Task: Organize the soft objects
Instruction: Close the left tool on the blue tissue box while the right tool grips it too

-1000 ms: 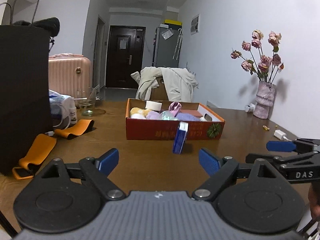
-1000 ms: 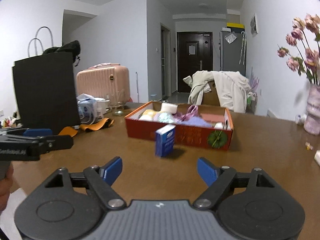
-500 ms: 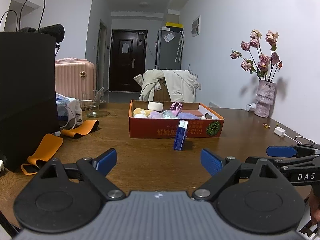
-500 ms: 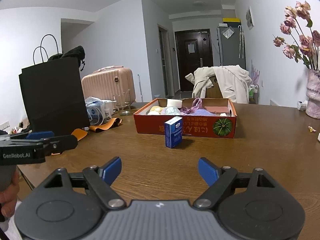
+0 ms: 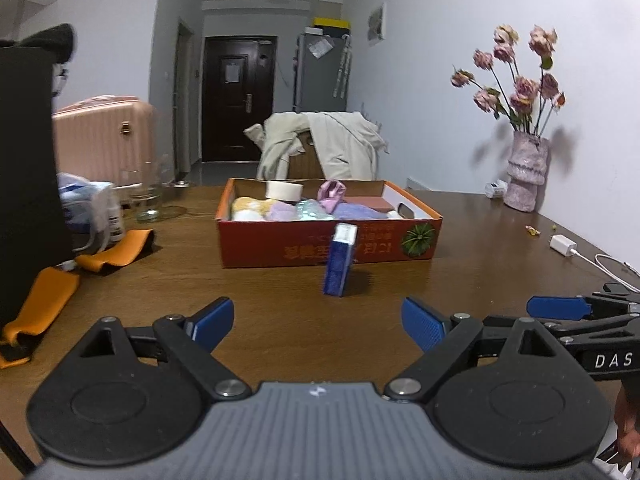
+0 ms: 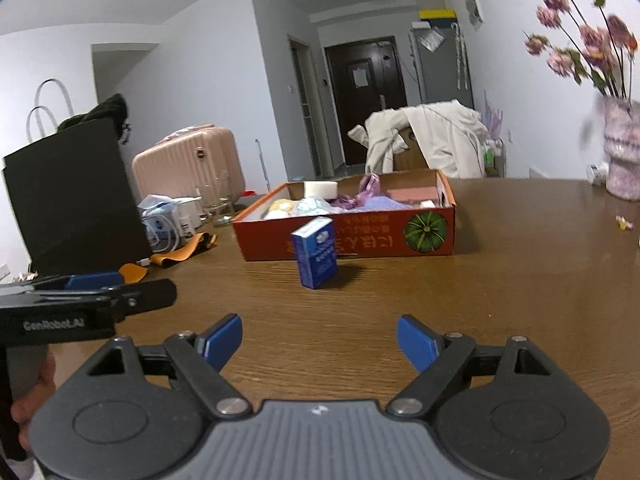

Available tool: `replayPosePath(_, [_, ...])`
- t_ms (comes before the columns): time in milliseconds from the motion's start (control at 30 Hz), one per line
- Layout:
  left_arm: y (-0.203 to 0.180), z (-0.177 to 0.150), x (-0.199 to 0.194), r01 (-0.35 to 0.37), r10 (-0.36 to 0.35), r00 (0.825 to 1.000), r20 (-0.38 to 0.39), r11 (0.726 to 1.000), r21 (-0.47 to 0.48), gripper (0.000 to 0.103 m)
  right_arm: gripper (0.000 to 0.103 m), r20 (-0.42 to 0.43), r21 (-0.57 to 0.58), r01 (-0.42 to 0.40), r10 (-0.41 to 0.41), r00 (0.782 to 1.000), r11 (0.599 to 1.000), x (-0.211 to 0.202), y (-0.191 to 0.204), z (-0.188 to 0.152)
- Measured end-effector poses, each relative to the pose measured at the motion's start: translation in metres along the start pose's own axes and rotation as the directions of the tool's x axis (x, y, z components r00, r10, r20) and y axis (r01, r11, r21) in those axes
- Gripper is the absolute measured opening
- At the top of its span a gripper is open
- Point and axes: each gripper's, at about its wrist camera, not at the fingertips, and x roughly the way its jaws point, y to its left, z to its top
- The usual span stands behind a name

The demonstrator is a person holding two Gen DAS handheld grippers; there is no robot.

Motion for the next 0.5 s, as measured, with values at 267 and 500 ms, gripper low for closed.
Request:
replayPosePath(267, [-0.018,0.022,0.078,0.04,-0.04,0.999,-0.026,0.999,0.034,0.086,0.084,-0.033,0.071,0.022,-0.019,0.999,0.997,0.035,-0.027,0.007])
replayPosePath(500, [-0.018,0.042,0.148,0.061,-0.061,0.997,-0.054,0.998,-0.002,0.072,0.084,-0.047,0.088,0.031,-0.027,0.999,0.996,0.056,-0.037,0.013])
